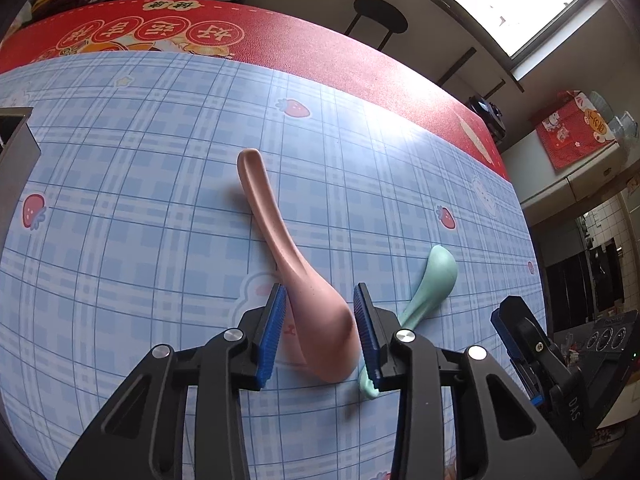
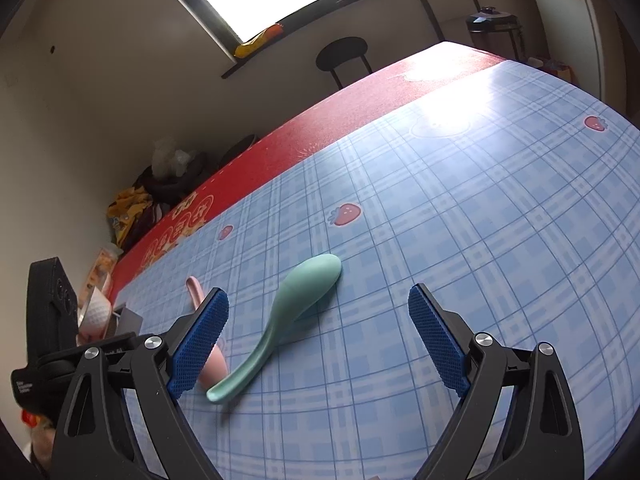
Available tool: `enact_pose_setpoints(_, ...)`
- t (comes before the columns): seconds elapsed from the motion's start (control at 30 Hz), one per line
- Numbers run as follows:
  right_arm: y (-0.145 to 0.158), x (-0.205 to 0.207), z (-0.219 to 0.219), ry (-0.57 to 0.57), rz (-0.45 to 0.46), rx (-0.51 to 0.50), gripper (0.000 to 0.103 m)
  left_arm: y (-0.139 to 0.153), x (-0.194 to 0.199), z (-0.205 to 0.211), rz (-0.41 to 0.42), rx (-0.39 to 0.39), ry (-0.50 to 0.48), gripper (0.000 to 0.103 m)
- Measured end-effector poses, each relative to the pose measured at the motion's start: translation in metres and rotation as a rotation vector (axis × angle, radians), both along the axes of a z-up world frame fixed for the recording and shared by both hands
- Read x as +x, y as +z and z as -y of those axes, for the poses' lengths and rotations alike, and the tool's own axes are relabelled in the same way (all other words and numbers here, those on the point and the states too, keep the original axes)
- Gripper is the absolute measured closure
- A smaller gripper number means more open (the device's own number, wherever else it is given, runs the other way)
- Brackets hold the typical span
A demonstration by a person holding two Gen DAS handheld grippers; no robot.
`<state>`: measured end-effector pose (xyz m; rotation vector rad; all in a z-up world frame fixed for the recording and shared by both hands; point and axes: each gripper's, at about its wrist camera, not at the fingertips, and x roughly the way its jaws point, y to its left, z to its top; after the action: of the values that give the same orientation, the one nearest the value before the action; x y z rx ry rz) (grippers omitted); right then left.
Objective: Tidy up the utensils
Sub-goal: 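Move the open left gripper over the pink spoon handle, then close the left gripper on the pink spoon and lift it while the right gripper approaches the mint-green spoon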
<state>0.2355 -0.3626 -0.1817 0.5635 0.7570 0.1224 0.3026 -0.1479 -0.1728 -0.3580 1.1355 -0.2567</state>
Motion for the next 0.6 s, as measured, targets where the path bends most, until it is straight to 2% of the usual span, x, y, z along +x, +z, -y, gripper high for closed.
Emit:
enact_pose_setpoints(0.5, -0.0102, 0.0045, 0.0049, 0.000, -0.034, 0.035, 0.015, -0.0025, -0.0022, 0.0038, 0.050, 0.007, -0.001, 0.069)
enact_pose_setpoints(0.6, -0.0105, 0.0051, 0.0039, -0.001, -0.034, 0.039, 0.015, -0.0028, -0.0029, 0.0038, 0.058, -0.003, -0.001, 0.072)
